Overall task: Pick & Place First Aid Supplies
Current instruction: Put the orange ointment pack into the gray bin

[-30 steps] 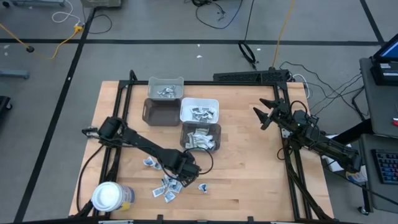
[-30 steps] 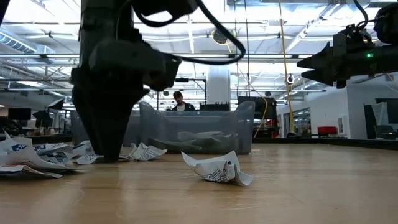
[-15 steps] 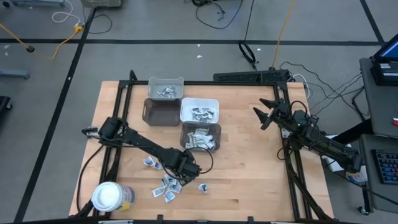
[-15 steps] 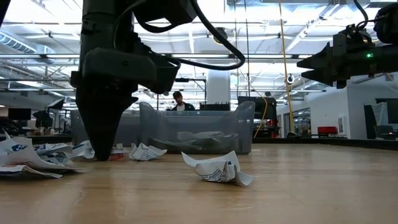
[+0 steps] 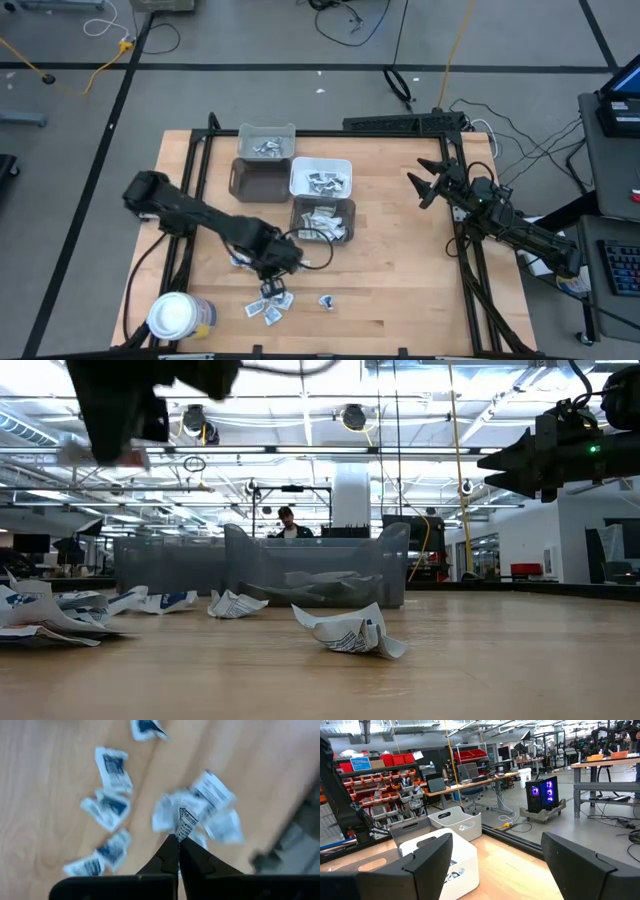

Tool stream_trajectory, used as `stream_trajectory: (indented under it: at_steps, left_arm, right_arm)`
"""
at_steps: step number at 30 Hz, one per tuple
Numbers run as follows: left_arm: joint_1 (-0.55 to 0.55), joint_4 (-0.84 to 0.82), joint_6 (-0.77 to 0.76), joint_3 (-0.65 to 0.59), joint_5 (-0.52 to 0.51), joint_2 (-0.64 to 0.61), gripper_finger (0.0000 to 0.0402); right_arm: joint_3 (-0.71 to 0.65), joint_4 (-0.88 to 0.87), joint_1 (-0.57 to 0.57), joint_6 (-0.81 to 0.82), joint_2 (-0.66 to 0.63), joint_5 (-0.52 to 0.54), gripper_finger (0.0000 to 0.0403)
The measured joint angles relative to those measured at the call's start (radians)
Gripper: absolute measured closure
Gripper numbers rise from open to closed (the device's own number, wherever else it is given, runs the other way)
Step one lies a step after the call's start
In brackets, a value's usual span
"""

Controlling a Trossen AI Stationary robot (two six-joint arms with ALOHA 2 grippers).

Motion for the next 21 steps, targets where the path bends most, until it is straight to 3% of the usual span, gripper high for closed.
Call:
stream_trajectory:
  at_steps: [9,13,21]
  left_arm:
    - [0.019,-0.184,0.189,0.001,-0.010,-0.171,0.0399]
    - [0.064,-0.269,0.348,0.001,-0.026,-0.196,0.0400]
    - [0.394,-0.337,0.663,0.001,-0.037,-0.197,0.0400]
  right_arm:
    - [0.000,0.000,0.000,0.000,0.000,0.000,0.0105]
    - [0.000,0.000,0.000,0.000,0.000,0.000,0.0105]
    - [0.000,0.000,0.000,0.000,0.000,0.000,0.0105]
